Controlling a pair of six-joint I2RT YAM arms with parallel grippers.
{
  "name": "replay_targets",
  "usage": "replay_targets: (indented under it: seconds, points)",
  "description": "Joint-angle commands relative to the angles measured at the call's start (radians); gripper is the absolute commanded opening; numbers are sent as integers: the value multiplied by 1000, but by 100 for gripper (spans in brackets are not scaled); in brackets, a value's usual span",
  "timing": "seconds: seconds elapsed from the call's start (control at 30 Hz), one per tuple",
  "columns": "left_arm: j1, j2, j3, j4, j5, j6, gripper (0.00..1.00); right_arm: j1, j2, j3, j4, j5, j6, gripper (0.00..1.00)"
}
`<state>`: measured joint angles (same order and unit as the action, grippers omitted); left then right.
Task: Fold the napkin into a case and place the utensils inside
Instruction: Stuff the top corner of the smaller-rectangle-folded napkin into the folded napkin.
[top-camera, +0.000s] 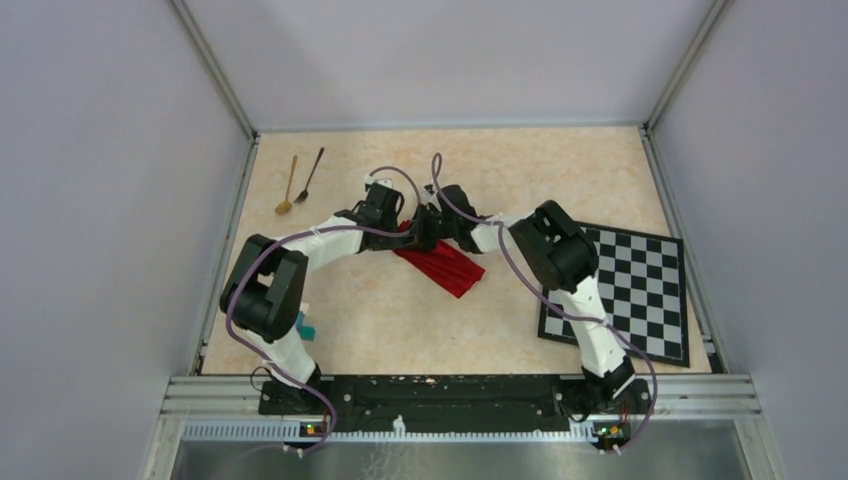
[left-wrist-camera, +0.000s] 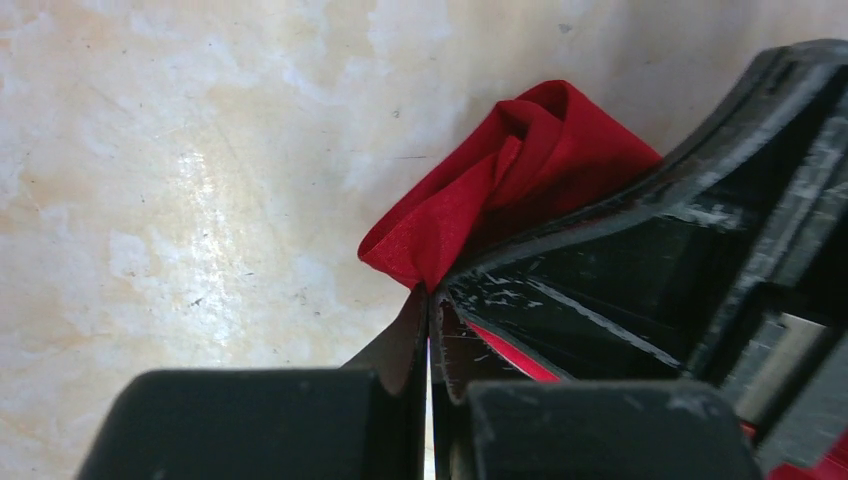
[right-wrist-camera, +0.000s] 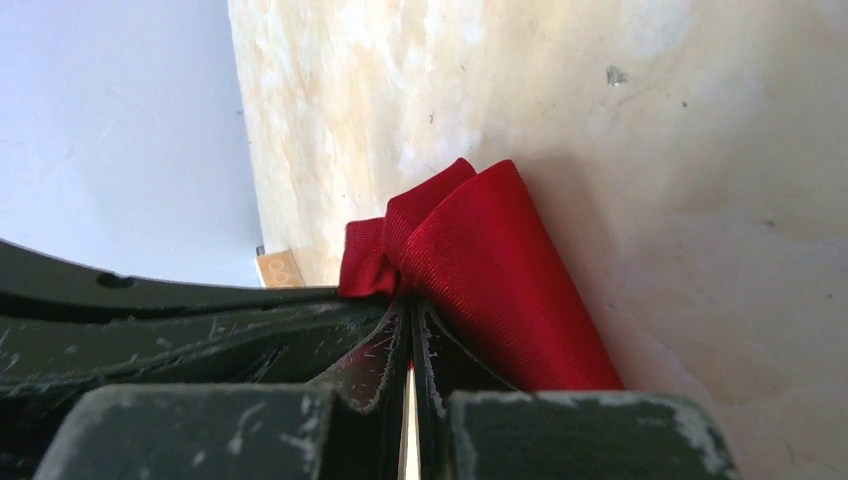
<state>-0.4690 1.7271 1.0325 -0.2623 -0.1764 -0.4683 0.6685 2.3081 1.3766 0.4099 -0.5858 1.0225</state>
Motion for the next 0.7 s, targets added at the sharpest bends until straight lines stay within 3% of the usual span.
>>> replay_targets:
  seconds: [0.0,0.1,0.2,0.33,0.57,0.67]
  points:
    - [-21,-54,17,30,77,-24,0,29,0,36,-33,77,-42,0]
    - [-17,-37,34,-5,55,-17,0,22,-86,7,-26,-1,-65,8]
    - [-17,-32,24,3,46,-13,0,16,-188,2,-154,-33,-156,12]
    - [-18,-35,14,21,53,-14,0,-9,-286,-32,-254,9,-271,21]
    - [-18,-42,24,21,62,0,0,-38,-258,39,-387,51,-477,28]
    - [-18,-41,27,21,62,5,0,-37,-279,-2,-331,70,-568,38]
